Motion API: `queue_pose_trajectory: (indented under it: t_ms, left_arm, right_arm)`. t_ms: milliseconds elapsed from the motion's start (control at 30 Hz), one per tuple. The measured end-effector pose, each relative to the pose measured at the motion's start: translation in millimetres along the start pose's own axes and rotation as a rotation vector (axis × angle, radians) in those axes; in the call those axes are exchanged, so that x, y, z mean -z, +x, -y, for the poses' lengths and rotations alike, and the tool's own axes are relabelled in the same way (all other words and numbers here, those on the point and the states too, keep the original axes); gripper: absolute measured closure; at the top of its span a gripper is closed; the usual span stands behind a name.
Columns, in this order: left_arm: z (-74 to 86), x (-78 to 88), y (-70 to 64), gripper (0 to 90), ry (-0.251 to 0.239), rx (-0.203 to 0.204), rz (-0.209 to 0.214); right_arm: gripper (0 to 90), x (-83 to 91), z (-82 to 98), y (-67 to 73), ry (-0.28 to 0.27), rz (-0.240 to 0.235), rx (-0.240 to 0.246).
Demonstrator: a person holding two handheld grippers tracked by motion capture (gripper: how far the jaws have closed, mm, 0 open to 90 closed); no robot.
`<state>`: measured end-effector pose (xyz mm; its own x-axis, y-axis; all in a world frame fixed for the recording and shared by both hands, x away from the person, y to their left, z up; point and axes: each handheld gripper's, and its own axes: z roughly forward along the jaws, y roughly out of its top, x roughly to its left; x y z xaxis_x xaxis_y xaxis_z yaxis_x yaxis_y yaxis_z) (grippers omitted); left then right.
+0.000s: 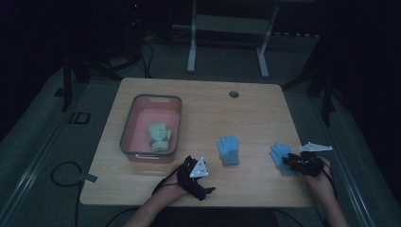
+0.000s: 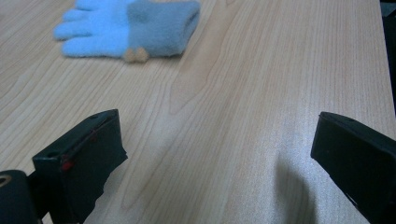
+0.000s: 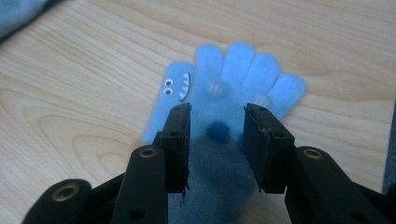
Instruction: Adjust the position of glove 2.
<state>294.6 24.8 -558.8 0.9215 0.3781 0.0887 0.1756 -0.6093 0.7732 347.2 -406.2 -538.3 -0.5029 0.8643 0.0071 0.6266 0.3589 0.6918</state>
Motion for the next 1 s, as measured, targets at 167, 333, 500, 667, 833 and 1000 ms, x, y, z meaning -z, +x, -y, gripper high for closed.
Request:
queue_pose_trajectory:
  t_ms: [167, 333, 500, 667, 833, 1000]
  left_arm:
    - [0.1, -0.1, -0.3, 2.3, 0.001, -0.001, 0.001]
    - [0.0, 0.0, -0.4, 2.3, 0.001, 0.003, 0.0]
    - [-0.3, 0.2, -0.7, 2.3, 0.002, 0.001, 0.001]
    - [-0.3, 0.3, -0.6, 2.3, 0.0, 0.002, 0.002]
    - [-0.6, 0.6, -0.9, 2.3, 0.002, -0.004, 0.003]
    - [-0.8, 0.8, -1.1, 2.3, 0.002, -0.007, 0.003]
  right_arm:
    - [65.9, -6.6, 1.1, 5.5, 0.015, 0.01, 0.04]
    - [80.7, -6.9, 1.9, 6.0, 0.011, 0.014, -0.014]
    - [85.7, -6.2, -4.0, 11.3, 0.033, 0.05, -0.064]
    - [86.0, 7.5, -24.6, 23.0, -0.035, 0.077, -0.106]
    - [86.0, 19.0, -52.7, 41.1, -0.098, 0.087, -0.108]
    - [86.1, 16.2, -74.2, 62.7, -0.11, 0.092, -0.099]
